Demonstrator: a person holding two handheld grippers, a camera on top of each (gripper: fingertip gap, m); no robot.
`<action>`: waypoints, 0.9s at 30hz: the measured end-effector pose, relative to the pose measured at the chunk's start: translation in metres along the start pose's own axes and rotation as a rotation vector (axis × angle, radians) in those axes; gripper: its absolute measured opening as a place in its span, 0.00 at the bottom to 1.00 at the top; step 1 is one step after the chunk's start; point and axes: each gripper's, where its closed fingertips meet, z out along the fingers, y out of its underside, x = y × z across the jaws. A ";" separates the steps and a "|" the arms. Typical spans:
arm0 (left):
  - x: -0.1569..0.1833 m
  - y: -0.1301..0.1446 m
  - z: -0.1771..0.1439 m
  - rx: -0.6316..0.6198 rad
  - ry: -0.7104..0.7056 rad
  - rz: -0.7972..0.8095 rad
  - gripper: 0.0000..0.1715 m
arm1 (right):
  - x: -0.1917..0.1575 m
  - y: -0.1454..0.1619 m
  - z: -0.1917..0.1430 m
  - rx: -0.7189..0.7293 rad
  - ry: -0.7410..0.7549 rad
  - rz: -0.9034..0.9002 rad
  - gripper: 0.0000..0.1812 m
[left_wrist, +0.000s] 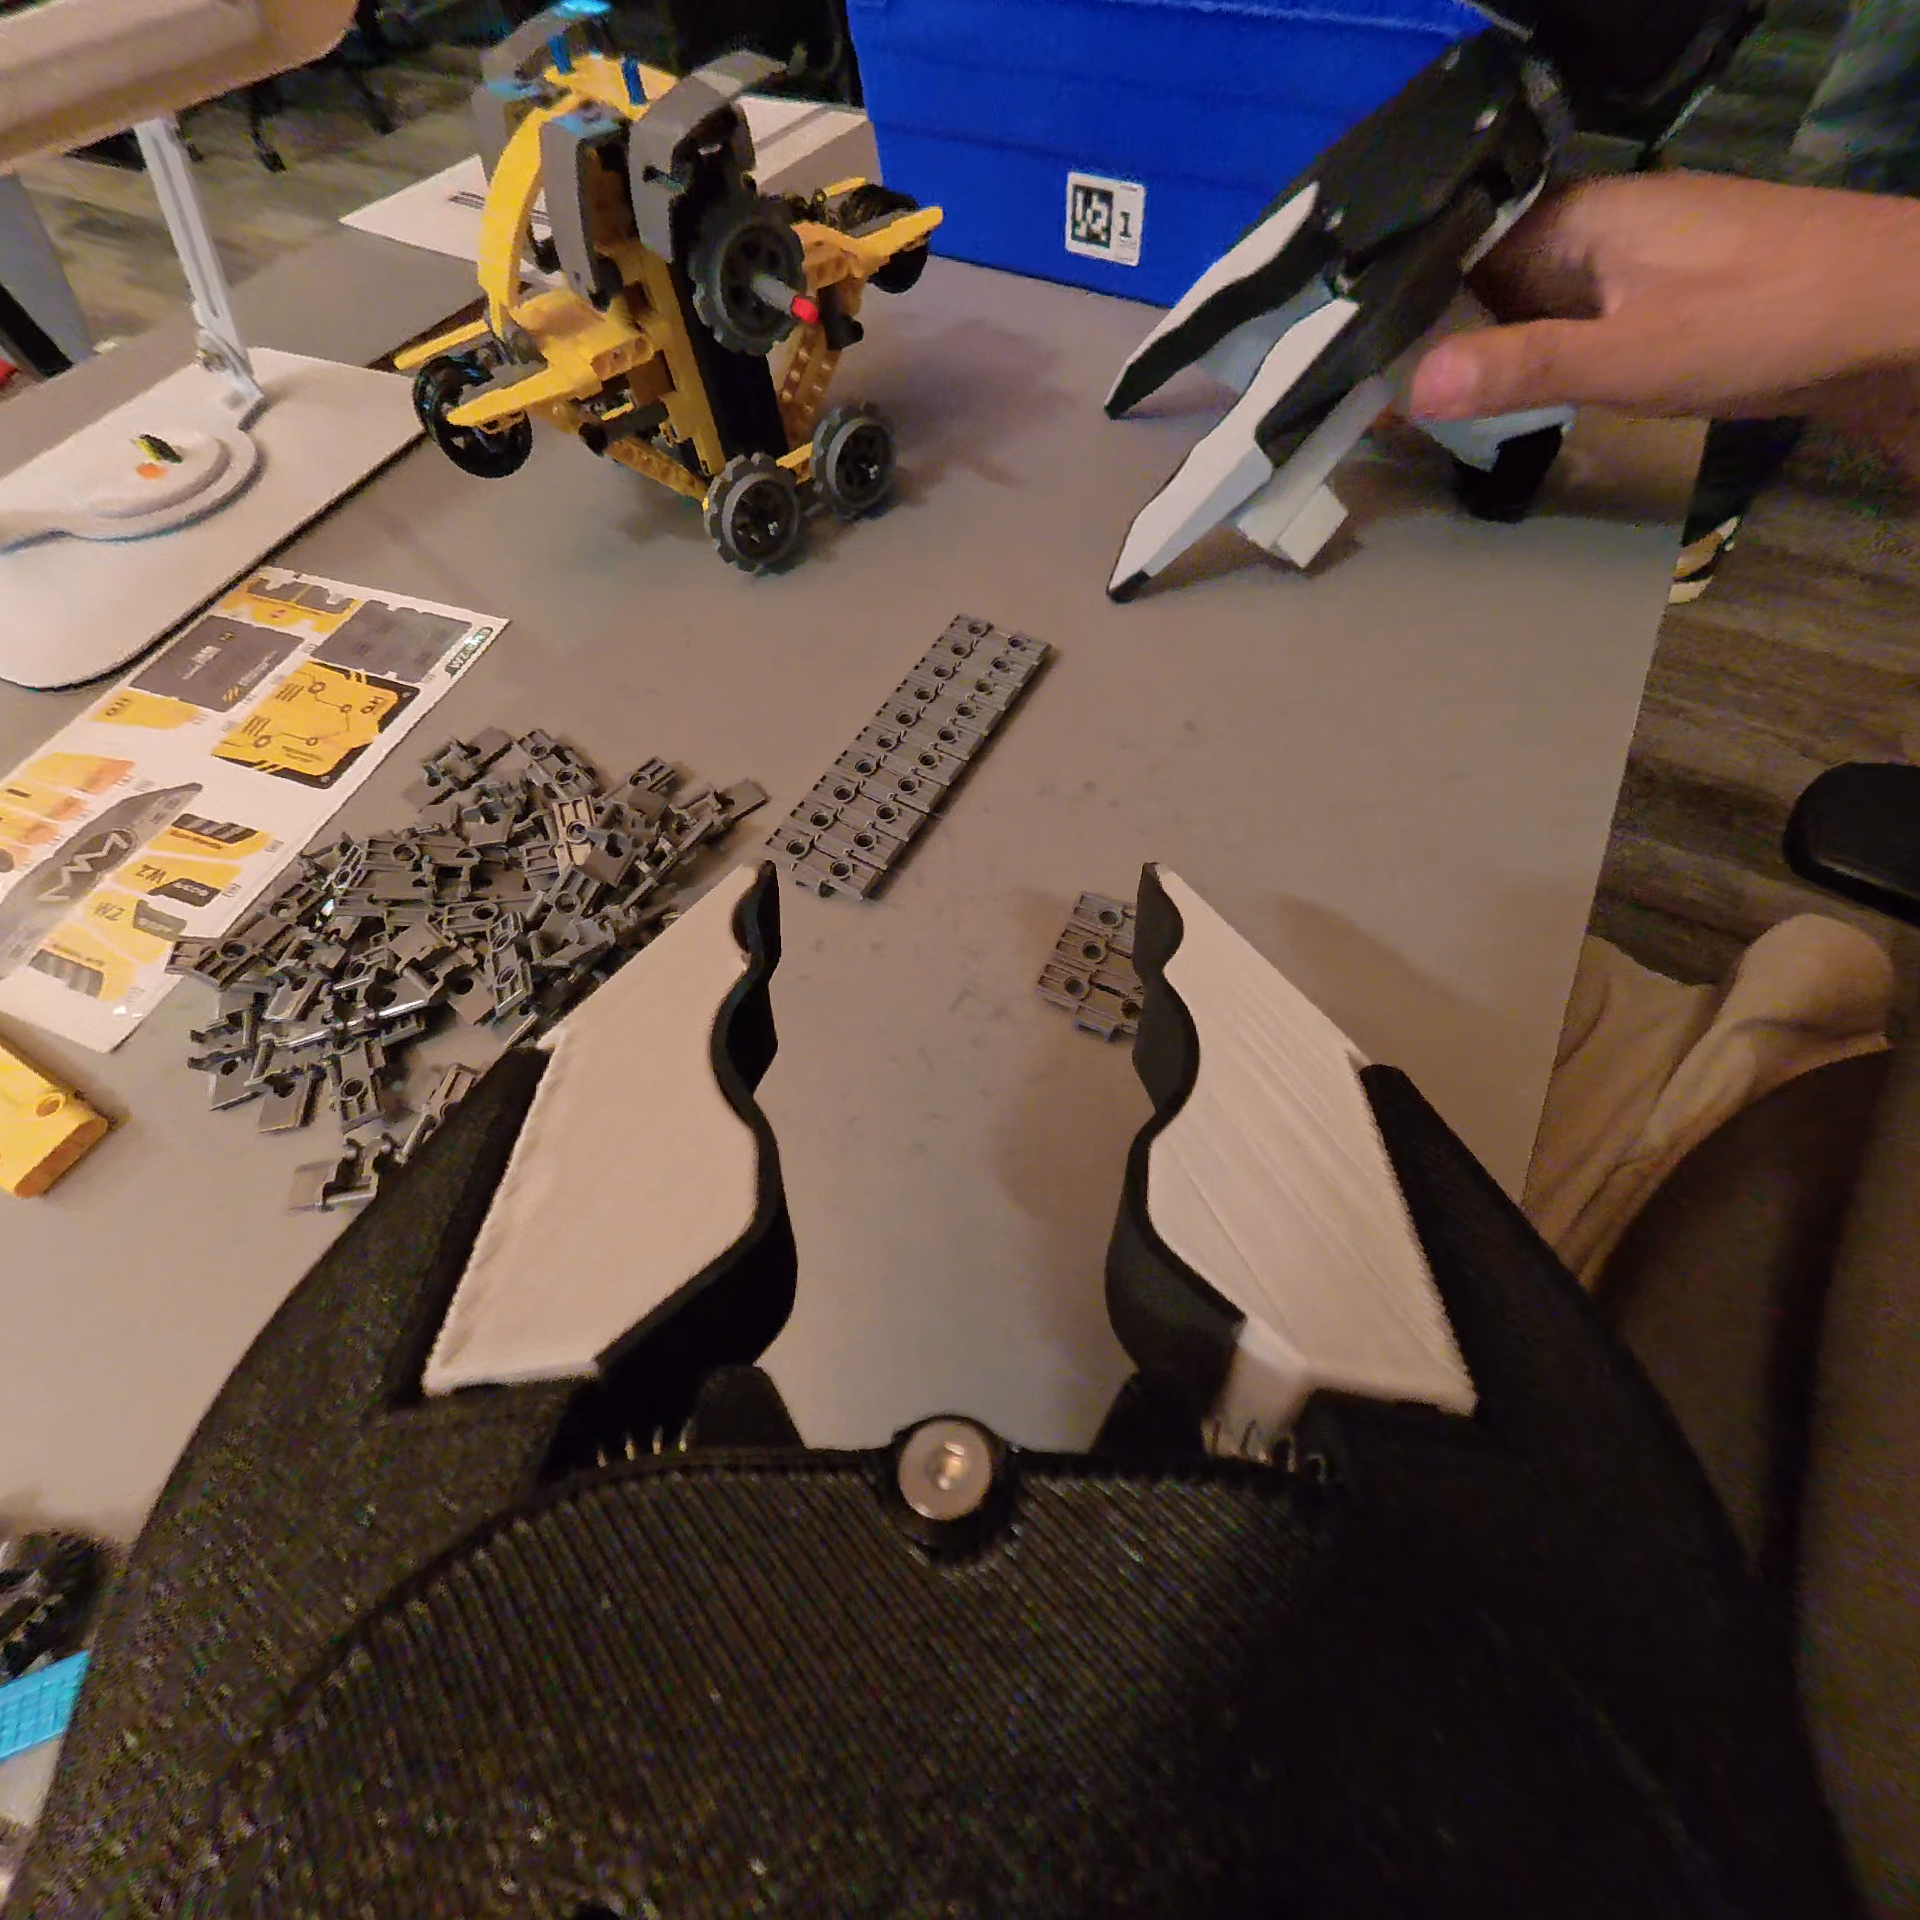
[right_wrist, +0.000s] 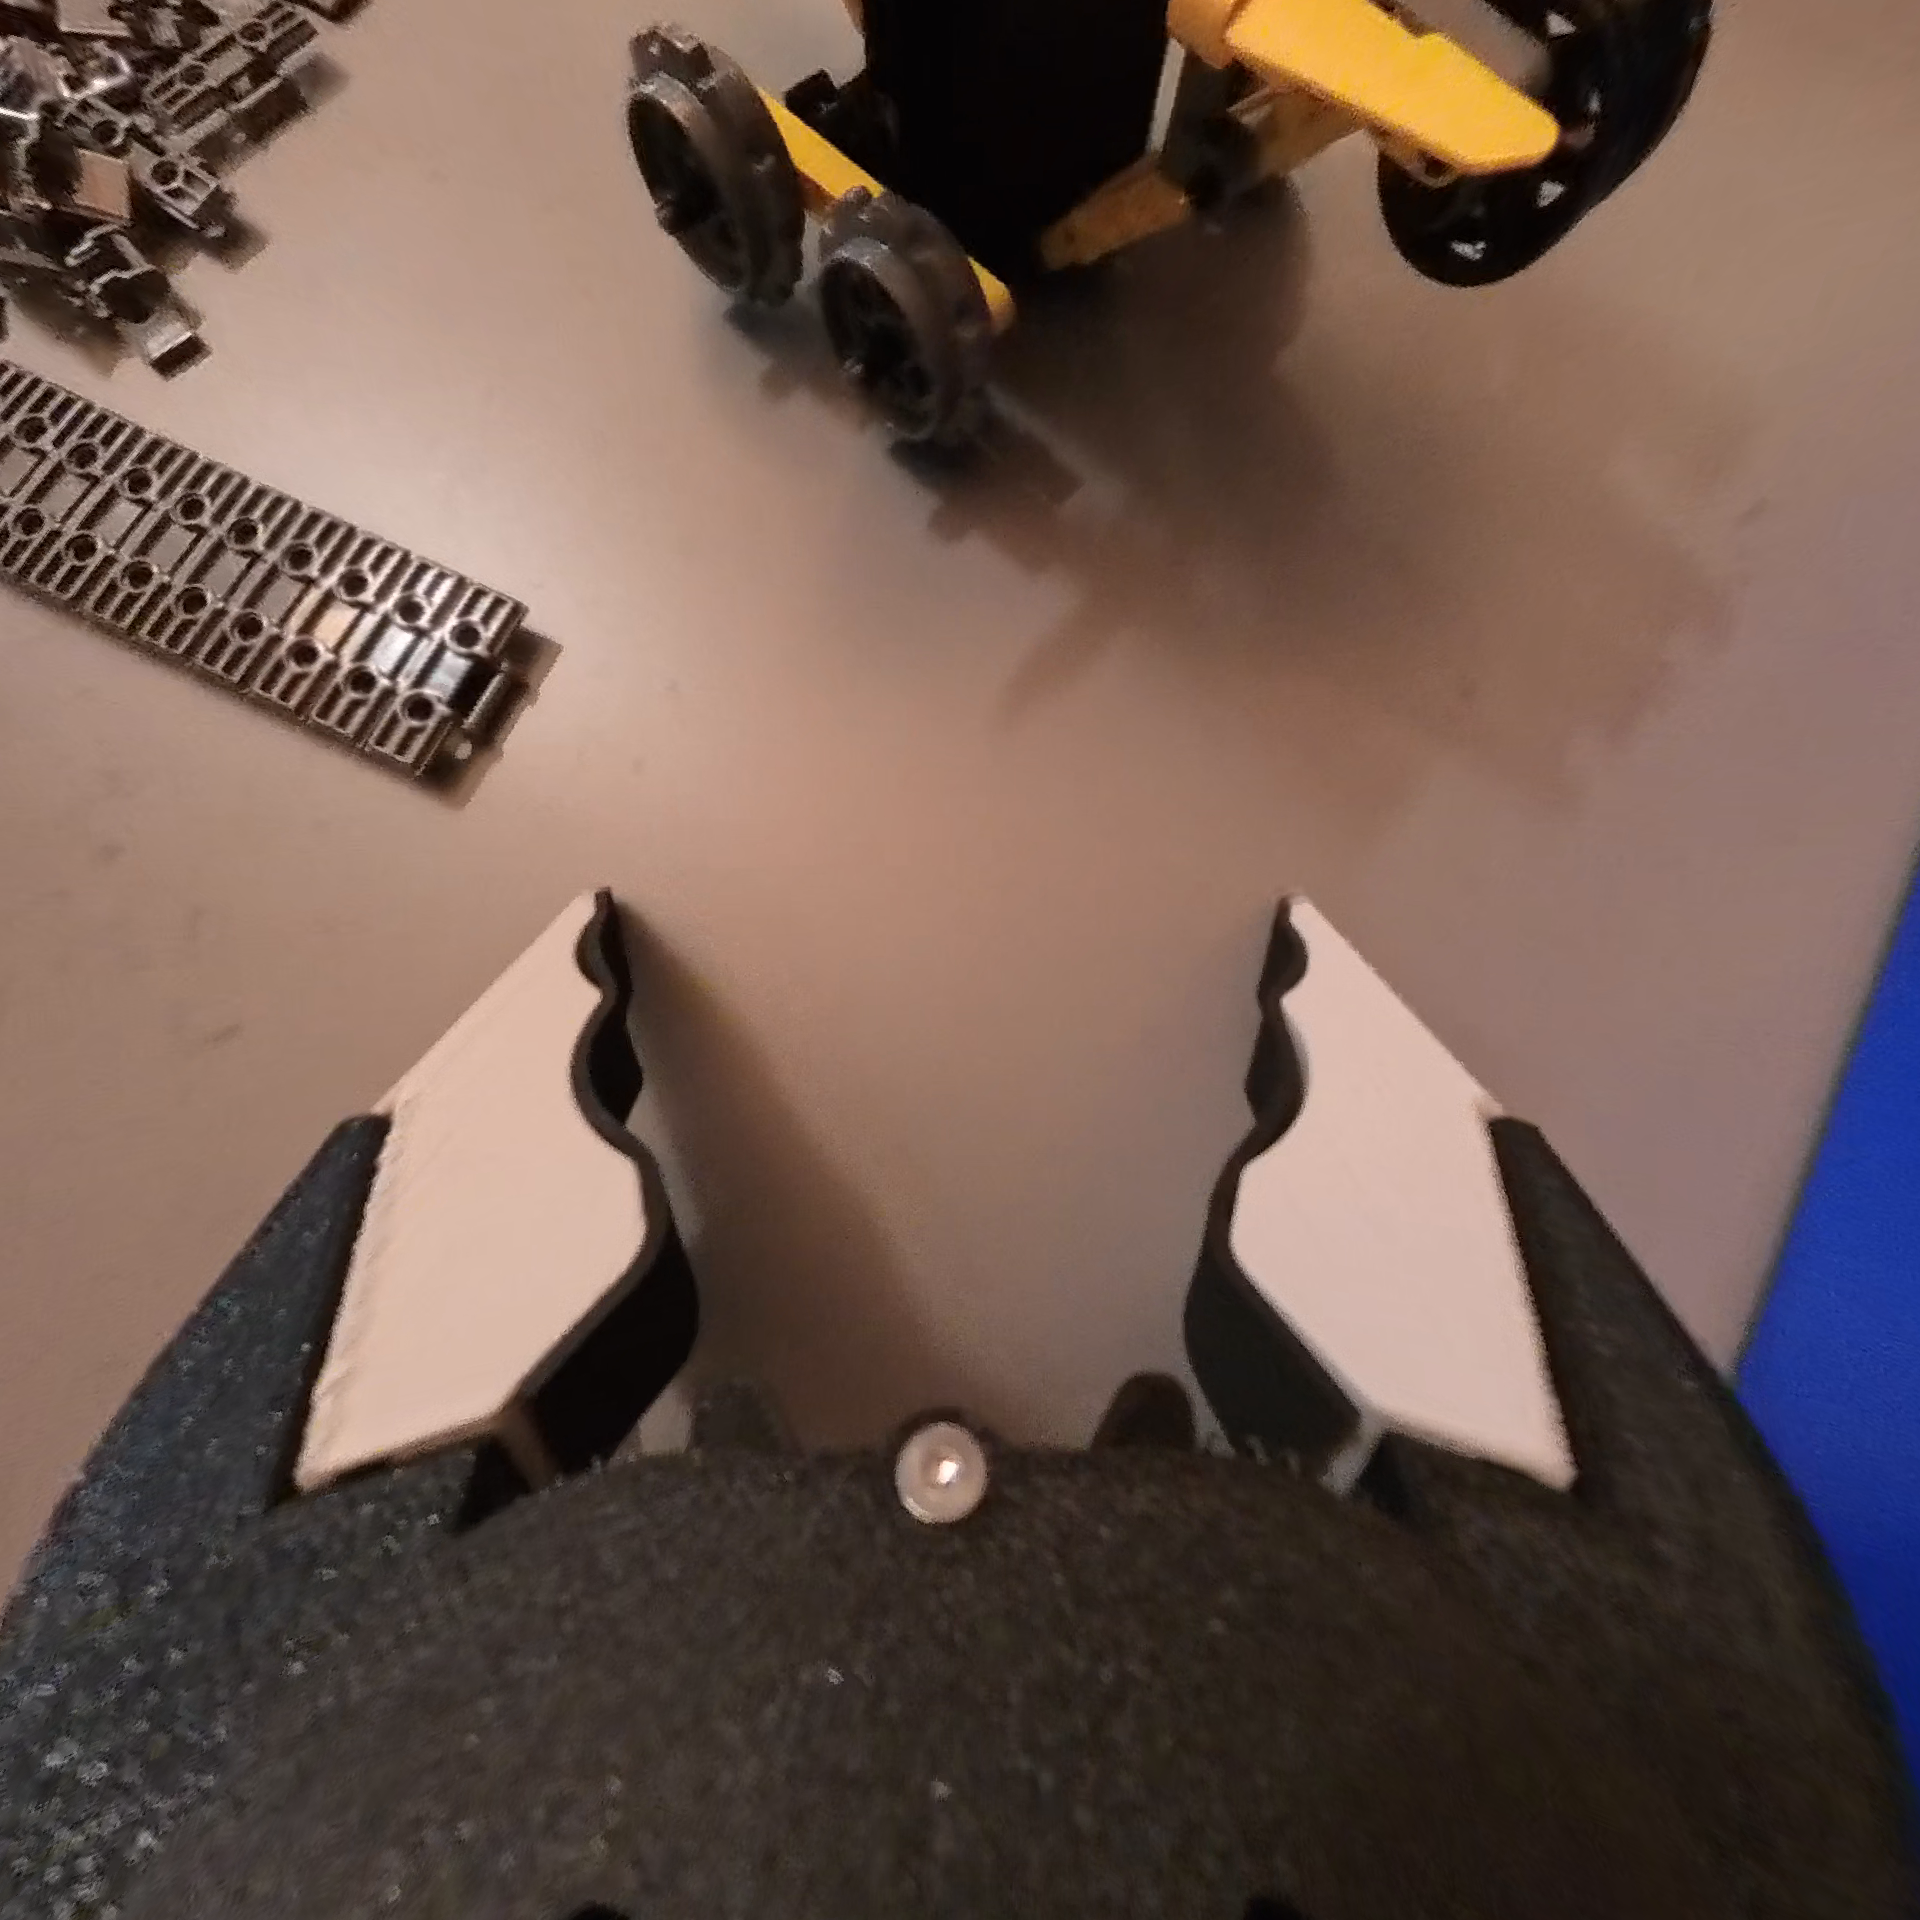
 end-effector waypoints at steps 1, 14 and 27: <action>0.000 -0.001 -0.002 0.006 0.000 -0.004 0.39 | -0.001 0.000 0.000 -0.001 -0.005 -0.001 0.67; 0.016 -0.019 -0.006 0.071 0.017 -0.047 0.38 | -0.001 0.000 0.000 -0.002 -0.005 -0.002 0.67; -0.009 -0.012 -0.009 0.036 -0.040 -0.067 0.37 | -0.001 0.000 0.000 -0.002 -0.005 -0.002 0.67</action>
